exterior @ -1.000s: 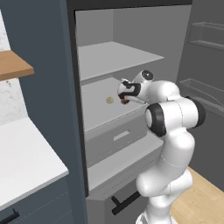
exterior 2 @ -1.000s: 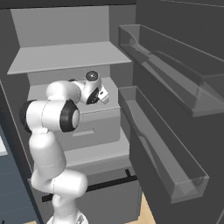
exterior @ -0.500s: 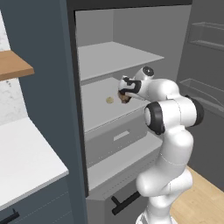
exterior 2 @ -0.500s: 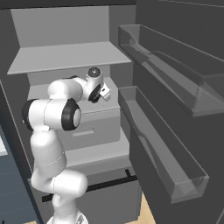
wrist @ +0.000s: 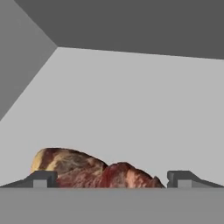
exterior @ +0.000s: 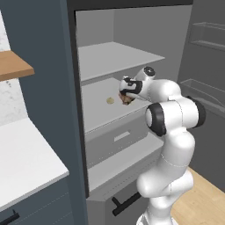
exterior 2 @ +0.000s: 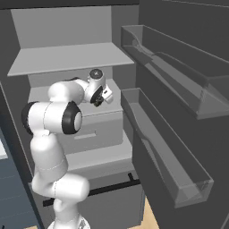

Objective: Place one garlic and one steak in each tupperware on the nearby counter, to pack two identical lunches.

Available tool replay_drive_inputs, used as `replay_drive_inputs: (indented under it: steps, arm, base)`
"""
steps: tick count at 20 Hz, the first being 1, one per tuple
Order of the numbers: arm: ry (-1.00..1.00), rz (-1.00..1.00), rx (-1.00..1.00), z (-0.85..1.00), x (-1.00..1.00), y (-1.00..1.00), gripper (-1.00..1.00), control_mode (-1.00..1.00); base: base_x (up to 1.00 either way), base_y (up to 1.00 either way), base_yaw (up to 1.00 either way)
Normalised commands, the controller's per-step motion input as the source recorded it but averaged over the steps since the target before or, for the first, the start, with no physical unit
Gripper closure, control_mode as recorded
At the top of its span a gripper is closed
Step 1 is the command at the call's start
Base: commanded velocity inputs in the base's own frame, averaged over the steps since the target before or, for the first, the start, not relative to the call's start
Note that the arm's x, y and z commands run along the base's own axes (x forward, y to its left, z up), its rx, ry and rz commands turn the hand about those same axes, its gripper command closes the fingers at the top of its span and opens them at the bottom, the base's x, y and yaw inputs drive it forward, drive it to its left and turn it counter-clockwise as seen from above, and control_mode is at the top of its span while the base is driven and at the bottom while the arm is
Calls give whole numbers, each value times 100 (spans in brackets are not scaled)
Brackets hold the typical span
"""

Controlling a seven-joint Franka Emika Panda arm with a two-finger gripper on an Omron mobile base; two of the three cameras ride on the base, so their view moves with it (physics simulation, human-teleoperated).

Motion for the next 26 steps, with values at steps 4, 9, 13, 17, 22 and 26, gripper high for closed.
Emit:
replay_drive_inputs:
  steps: [4,9,13,17,22,26]
  arm:
    - [0,0,0,-13,-4,0,-100,-100]
    - [0,1,0,-2,-41,1,-100,-100]
    - [0,0,0,-11,-4,-4,-100,-100]
    - [0,0,0,-19,0,0,-100,-100]
    - [0,0,0,-16,1,0,-100,-100]
    - [2,0,0,-3,0,0,-100,-100]
  base:
    - [0,0,0]
    - [0,0,0]
    - [0,0,0]
    - [0,0,0]
    - [0,0,0]
    - [0,0,0]
